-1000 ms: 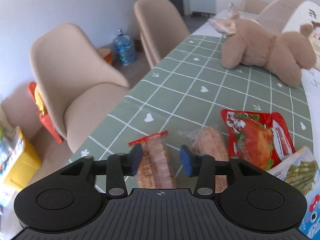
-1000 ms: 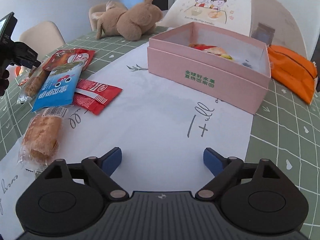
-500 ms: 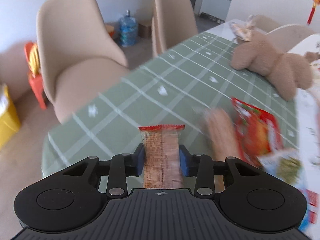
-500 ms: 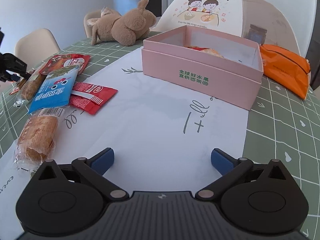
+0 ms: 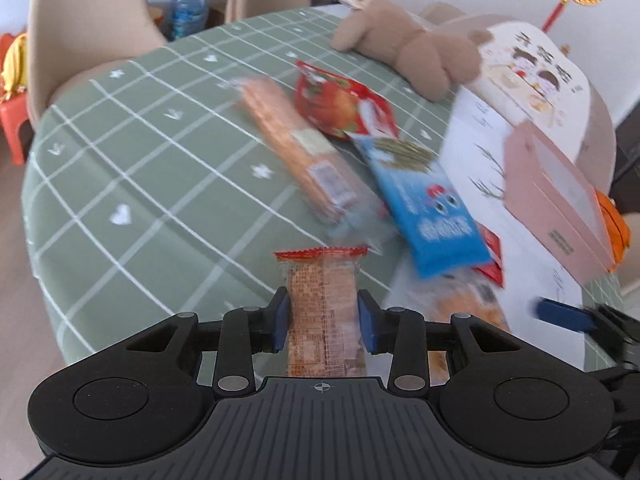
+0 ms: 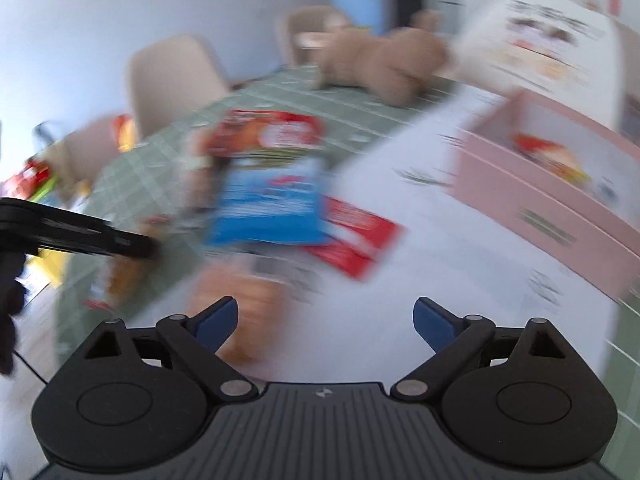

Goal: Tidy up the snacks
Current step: 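Lift the brown bread packet with the left tool while the right tool grasps the round wrapped bread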

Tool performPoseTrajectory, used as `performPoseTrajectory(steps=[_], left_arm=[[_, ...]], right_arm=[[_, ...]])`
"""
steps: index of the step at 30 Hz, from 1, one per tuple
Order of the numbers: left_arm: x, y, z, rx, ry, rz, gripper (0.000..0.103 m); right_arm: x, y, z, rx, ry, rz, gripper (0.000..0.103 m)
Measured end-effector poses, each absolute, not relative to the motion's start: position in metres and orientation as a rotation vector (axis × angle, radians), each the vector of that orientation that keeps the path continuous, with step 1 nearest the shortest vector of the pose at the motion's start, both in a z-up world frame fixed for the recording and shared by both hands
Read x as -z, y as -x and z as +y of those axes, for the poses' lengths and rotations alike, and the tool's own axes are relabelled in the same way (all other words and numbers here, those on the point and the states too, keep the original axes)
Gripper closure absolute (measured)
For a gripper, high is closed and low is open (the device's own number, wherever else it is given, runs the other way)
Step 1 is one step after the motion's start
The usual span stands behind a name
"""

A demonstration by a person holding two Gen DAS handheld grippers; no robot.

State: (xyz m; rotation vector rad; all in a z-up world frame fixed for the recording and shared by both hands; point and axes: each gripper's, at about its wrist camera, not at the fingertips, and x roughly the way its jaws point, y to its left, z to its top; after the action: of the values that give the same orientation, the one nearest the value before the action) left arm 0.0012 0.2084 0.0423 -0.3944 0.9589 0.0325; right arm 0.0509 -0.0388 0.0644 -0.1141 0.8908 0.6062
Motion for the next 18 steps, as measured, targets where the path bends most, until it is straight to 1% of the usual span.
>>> performPoseTrajectory(steps=[2, 3, 4, 5, 6, 12, 16, 17, 18], left_arm=[[-0.039, -0.004, 0.198, -0.020, 0.384, 0.965, 0.063], [-0.040, -0.005, 0.194, -0.021, 0.374, 0.969, 0.063], [-0.040, -0.007, 0.190, -0.017, 0.365, 0.977, 0.063], [-0.040, -0.009, 0.185, -0.005, 0.362, 0.986, 0.063], [-0.040, -0.010, 0.179, 0.013, 0.358, 0.992, 0.063], [-0.038, -0.023, 0.125, 0.151, 0.279, 1.025, 0.063], [-0.036, -0.036, 0.092, 0.191, 0.233, 1.021, 0.063], [-0.036, -0.039, 0.087, 0.196, 0.219, 1.023, 0.063], [-0.036, -0.042, 0.083, 0.199, 0.203, 1.026, 0.063]], right_arm=[[-0.058, -0.052, -0.021, -0.658, 0.141, 0.924, 0.010], [-0.054, -0.053, -0.015, -0.659, 0.159, 0.940, 0.021], [-0.050, -0.053, -0.013, -0.658, 0.174, 0.957, 0.029], [-0.050, -0.052, -0.017, -0.666, 0.156, 0.970, 0.042], [-0.052, -0.051, -0.024, -0.659, 0.134, 0.973, 0.048], [-0.053, -0.045, -0.087, -0.509, 0.069, 0.997, 0.049], [-0.054, -0.037, -0.122, -0.424, 0.063, 1.002, 0.048], [-0.053, -0.035, -0.127, -0.404, 0.066, 1.000, 0.044], [-0.052, -0.032, -0.133, -0.385, 0.070, 0.995, 0.036]])
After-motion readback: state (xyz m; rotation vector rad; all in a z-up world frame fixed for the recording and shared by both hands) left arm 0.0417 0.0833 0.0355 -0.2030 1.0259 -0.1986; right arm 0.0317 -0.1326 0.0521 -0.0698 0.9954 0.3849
